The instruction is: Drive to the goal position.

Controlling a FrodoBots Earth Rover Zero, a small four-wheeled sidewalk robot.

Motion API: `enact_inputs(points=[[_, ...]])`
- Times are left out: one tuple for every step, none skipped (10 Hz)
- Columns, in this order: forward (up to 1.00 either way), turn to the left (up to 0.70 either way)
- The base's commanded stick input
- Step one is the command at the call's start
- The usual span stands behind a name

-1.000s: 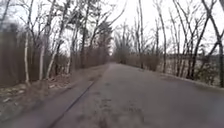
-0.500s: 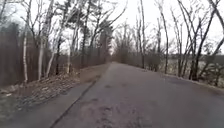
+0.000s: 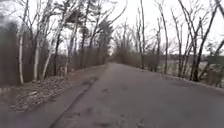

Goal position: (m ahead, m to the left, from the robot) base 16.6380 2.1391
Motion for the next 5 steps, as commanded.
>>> enact_inputs(points=[[0.7,0.0],[0.7,0.0],[0.7,0.0],[0.7,0.0],[0.7,0.0]])
